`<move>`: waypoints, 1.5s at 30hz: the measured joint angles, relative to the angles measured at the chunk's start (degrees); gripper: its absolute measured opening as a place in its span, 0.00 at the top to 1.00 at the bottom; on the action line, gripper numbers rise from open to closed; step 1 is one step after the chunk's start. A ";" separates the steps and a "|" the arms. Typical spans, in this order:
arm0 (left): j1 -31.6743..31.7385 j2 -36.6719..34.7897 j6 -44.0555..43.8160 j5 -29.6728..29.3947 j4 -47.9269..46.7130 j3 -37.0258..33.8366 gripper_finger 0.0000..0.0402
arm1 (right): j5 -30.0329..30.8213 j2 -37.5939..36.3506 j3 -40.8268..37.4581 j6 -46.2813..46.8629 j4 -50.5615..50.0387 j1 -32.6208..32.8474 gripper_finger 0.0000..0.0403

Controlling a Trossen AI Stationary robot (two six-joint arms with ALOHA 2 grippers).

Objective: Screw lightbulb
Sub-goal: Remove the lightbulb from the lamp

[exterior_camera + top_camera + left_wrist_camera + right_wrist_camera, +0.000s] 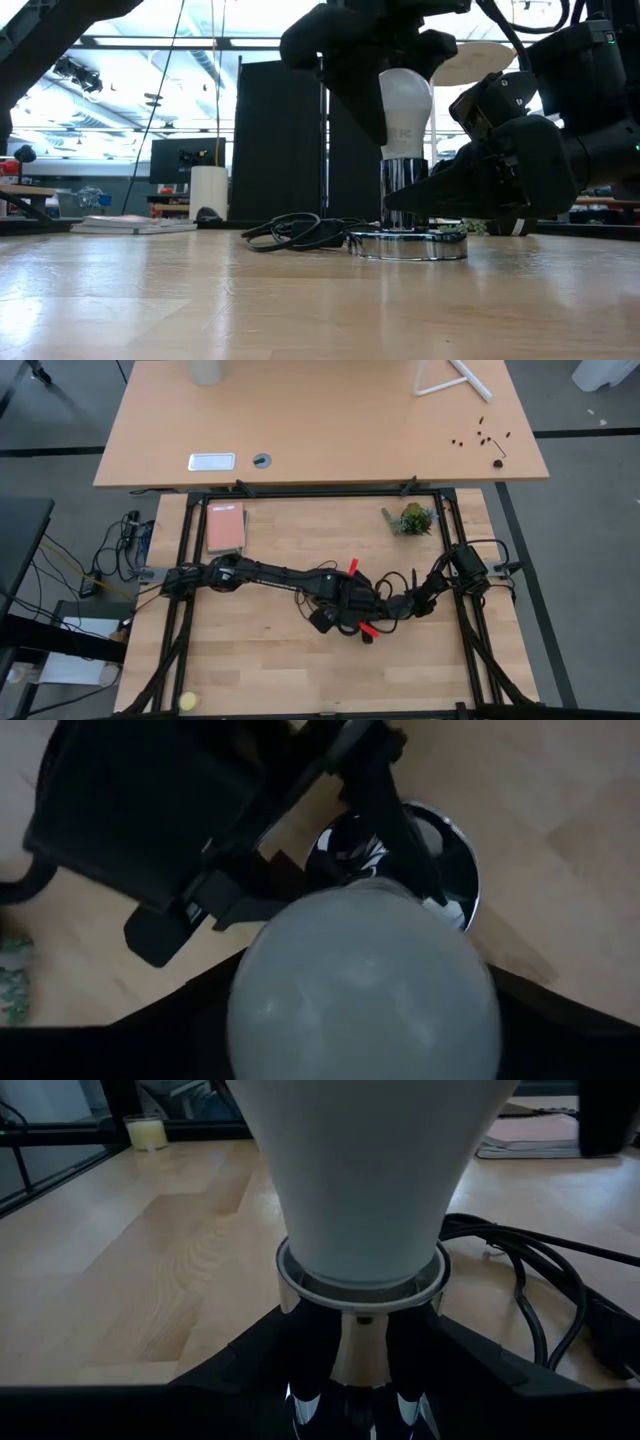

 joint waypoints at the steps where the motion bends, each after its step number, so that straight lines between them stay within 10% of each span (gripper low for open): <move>1: 0.05 0.00 -0.30 0.00 -0.21 0.00 0.28 | 0.00 0.00 0.00 0.00 0.00 0.00 0.51; 12: 0.05 0.00 -19.89 -0.02 -0.76 0.00 0.37 | -0.07 0.00 0.00 0.07 0.00 0.02 0.51; 25: 0.04 0.00 -70.83 0.12 -0.37 0.00 0.35 | -0.09 0.00 -0.04 0.22 0.00 0.02 0.51; 36: -0.17 0.02 -58.79 1.84 1.34 0.00 0.19 | -0.17 0.02 -0.07 0.17 -0.13 0.09 0.51; 45: 0.46 0.02 -31.06 0.87 1.14 0.00 0.07 | -0.17 0.02 -0.07 0.37 -0.13 0.07 0.51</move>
